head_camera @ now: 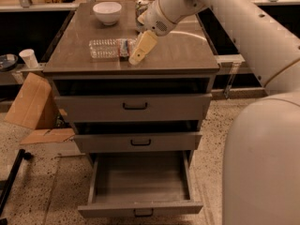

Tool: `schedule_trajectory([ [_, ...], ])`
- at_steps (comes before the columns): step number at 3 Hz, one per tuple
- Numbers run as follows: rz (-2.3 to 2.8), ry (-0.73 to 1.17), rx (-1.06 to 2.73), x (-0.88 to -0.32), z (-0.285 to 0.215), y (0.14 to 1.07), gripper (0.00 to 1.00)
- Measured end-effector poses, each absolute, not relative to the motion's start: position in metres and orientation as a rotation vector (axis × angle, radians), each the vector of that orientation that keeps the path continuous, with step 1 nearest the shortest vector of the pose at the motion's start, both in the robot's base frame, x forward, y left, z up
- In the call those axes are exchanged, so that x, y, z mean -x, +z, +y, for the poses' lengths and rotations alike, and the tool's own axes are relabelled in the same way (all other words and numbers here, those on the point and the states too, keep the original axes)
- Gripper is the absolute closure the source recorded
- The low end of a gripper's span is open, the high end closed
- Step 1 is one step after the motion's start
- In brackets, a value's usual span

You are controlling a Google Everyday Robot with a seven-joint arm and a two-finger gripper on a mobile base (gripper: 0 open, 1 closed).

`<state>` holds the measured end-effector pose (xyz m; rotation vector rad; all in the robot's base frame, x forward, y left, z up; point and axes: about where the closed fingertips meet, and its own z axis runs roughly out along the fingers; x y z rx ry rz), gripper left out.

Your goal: Place water bottle into bottom drawer

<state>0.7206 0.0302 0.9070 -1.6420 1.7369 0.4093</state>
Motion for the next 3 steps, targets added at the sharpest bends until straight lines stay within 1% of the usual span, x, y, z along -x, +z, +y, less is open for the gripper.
schedule_trajectory([
  [3, 1.765, 0.463, 1.594, -0.772, 0.066, 0.873, 0.0],
])
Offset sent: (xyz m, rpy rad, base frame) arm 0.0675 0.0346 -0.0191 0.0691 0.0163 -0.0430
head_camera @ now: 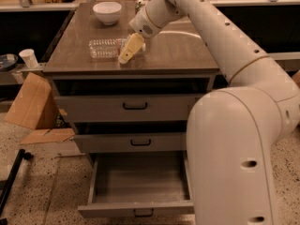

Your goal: Place water bottle into bottom drawer

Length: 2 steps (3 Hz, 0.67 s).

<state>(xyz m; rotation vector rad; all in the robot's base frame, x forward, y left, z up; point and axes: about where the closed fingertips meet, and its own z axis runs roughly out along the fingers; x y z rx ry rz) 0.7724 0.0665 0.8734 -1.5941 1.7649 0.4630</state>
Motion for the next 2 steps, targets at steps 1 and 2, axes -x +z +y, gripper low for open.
schedule_trajectory([
  [1, 1.791, 0.492, 1.614, -0.7791, 0.0786, 0.8542, 0.27],
  [2, 1.801, 0.509, 1.629, -0.7796, 0.0859, 0.8444, 0.5],
])
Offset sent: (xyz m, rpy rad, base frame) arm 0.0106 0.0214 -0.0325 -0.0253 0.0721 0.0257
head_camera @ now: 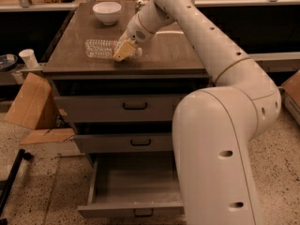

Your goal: Place water bottle into bottom drawer

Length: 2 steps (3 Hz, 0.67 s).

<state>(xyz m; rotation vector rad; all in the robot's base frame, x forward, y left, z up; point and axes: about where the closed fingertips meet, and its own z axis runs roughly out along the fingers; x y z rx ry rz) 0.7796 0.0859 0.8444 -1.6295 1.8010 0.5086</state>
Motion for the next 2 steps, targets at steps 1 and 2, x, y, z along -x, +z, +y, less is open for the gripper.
schedule_trajectory([
  [1, 1.801, 0.509, 1.63, -0.78, 0.086, 0.844, 0.73],
  [2, 1.757, 0.509, 1.63, -0.763, 0.078, 0.859, 0.96],
])
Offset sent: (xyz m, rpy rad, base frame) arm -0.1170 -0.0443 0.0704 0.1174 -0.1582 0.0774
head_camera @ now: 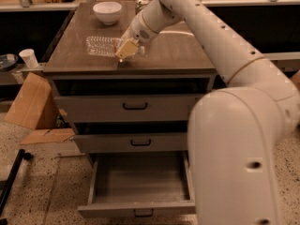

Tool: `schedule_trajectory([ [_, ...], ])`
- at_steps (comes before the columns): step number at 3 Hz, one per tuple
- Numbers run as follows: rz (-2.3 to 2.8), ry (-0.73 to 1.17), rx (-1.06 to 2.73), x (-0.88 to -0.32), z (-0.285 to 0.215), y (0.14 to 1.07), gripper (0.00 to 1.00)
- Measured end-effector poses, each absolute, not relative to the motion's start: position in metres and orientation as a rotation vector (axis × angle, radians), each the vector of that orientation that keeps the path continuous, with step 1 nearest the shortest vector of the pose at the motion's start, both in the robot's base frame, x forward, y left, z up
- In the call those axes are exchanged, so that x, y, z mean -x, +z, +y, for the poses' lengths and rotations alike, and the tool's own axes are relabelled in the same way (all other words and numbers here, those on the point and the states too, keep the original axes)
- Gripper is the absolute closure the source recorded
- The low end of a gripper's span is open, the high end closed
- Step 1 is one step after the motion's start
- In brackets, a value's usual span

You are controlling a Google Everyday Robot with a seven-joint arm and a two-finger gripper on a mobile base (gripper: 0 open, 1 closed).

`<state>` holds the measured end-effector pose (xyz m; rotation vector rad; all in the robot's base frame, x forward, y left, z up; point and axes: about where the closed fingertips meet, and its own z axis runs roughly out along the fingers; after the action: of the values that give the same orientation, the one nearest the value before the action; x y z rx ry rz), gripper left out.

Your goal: Place water bottle into bottom drawer

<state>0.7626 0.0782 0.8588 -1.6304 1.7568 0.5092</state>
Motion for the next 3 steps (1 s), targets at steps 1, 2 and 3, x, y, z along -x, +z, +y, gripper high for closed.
schedule_trajectory([
  [1, 1.629, 0.498, 1.597, -0.709, 0.054, 0.915, 1.0],
  [2, 1.556, 0.58, 1.624, -0.636, 0.042, 0.912, 1.0],
  [3, 1.572, 0.584, 1.63, -0.638, 0.043, 0.903, 1.0],
])
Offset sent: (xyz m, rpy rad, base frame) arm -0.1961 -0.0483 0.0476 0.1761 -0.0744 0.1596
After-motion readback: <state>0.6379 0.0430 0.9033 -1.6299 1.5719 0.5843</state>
